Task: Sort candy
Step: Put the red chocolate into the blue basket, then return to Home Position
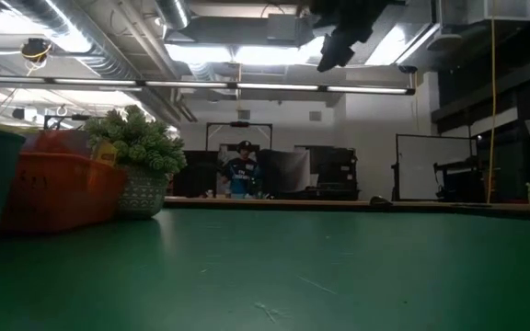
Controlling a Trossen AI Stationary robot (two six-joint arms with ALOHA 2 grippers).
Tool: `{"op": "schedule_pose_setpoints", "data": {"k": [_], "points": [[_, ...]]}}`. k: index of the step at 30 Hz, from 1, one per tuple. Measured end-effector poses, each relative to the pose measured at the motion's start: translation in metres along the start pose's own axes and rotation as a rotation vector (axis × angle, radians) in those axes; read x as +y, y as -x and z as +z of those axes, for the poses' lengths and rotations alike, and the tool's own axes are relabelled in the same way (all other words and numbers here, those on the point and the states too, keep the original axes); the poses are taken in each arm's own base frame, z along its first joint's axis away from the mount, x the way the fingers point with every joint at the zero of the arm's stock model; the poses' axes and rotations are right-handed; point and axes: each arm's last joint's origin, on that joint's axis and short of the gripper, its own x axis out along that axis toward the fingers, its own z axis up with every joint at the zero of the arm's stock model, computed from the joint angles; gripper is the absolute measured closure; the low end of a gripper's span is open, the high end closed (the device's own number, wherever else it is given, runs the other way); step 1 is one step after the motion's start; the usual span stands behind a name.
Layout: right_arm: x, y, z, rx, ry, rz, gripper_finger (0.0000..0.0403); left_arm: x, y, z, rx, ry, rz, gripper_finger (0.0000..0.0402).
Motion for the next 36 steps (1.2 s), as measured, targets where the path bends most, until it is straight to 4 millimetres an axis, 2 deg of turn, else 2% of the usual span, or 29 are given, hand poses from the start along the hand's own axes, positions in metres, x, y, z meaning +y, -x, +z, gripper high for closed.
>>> {"op": "schedule_pose_setpoints", "data": {"k": [3, 7, 14, 21, 23, 25, 29, 33, 36], "points": [[0.016, -0.007, 0.005, 0.025, 0.050, -0.019, 0.0231, -0.008, -0.010, -0.021, 0.021, 0.044, -0.074, 0.0401], [0.035, -0.013, 0.009, 0.042, 0.103, -0.015, 0.0231, -0.009, -0.018, -0.039, 0.049, 0.060, -0.095, 0.0394], [0.056, -0.019, 0.013, 0.048, 0.161, 0.025, 0.0231, 0.003, -0.032, -0.045, 0.057, 0.211, -0.023, 0.0342], [0.071, -0.020, 0.010, 0.092, 0.158, 0.056, 0.0231, 0.008, -0.039, -0.045, 0.032, 0.193, -0.003, 0.0301], [0.077, -0.018, 0.008, 0.111, 0.159, 0.063, 0.0231, 0.005, -0.039, -0.042, -0.070, 0.147, -0.034, 0.0302], [0.084, -0.012, 0.005, 0.132, 0.144, 0.053, 0.0231, 0.000, -0.038, -0.036, -0.242, 0.053, -0.076, 0.0309], [0.099, 0.005, -0.001, 0.133, 0.153, 0.020, 0.0231, -0.005, -0.032, -0.016, -0.502, -0.150, -0.072, 0.0333], [0.115, 0.028, -0.007, 0.093, 0.196, 0.018, 0.0231, 0.005, -0.016, 0.014, -0.595, -0.223, -0.036, 0.0361], [0.124, 0.048, -0.013, 0.050, 0.225, 0.020, 0.0240, 0.022, 0.005, 0.037, -0.660, -0.296, -0.002, 0.0384]]}}
